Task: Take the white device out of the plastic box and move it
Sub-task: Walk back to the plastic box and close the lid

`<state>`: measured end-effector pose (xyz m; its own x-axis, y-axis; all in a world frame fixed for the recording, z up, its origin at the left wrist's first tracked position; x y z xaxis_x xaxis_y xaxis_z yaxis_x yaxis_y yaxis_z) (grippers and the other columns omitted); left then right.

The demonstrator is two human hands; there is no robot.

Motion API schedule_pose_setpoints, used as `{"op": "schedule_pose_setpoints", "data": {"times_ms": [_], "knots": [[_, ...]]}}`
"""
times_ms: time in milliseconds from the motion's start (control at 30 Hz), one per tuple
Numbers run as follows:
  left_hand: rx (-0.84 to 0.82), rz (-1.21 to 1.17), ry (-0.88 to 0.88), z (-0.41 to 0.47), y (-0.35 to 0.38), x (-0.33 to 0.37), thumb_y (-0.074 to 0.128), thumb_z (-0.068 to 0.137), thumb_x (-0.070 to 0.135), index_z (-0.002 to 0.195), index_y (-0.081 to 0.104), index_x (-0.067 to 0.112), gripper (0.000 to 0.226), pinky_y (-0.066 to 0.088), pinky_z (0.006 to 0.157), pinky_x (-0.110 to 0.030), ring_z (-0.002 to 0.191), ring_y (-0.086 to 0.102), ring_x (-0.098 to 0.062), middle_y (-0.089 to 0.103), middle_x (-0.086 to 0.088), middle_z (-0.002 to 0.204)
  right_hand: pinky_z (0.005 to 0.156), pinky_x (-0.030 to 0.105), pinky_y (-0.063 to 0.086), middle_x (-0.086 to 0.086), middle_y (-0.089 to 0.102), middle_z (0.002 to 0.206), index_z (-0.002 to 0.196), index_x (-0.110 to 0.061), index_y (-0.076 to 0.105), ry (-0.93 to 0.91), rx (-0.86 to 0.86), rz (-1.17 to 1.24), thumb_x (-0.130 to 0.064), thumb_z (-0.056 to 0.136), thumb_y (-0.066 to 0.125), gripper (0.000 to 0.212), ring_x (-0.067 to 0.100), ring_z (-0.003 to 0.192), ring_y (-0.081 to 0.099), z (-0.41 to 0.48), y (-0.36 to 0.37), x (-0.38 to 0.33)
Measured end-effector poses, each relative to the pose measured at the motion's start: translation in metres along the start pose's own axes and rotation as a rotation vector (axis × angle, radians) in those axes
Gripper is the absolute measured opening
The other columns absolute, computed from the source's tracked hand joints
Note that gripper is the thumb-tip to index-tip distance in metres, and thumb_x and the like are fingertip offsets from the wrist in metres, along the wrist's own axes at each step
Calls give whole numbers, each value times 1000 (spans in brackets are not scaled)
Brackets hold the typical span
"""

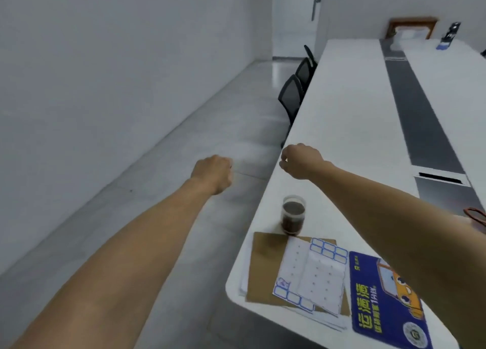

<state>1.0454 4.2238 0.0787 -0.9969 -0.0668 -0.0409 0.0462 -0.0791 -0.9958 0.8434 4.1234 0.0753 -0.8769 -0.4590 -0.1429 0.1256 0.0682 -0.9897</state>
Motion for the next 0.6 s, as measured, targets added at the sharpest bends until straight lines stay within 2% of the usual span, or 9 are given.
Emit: {"op": "schedule_pose_setpoints", "data": {"times_ms": [67,300,600], "knots": [[-8,21,-76,-25,-6,-53,43,92,26,101,63,14,25,40,66,-31,88,62,-33,66,-12,103,71,33,48,14,67,100,99,-9,67,-96,-1,-29,-25,89,51,25,34,85,62,13,3,-60],[3,21,-294,-77,-5,-193,42,93,27,101,63,13,26,39,64,-30,88,61,-30,66,-10,104,73,33,47,13,65,109,107,-13,67,-335,-24,-87,-30,90,51,28,34,94,63,72,18,-216],[-47,70,-498,-72,5,-357,42,93,24,102,62,11,26,43,69,-33,88,61,-31,65,-10,103,76,34,48,11,65,105,106,-12,66,-515,-36,-88,-26,89,53,26,32,92,63,190,59,-378]]}}
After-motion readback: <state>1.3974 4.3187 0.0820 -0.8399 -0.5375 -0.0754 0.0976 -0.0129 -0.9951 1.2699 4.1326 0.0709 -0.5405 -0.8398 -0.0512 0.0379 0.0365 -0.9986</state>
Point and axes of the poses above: each hand's wrist, its own z-axis towards the middle knuckle, its own y-axis out of the palm, x = y × z, the point moved 3 cm from there along z, towards the middle knuckle
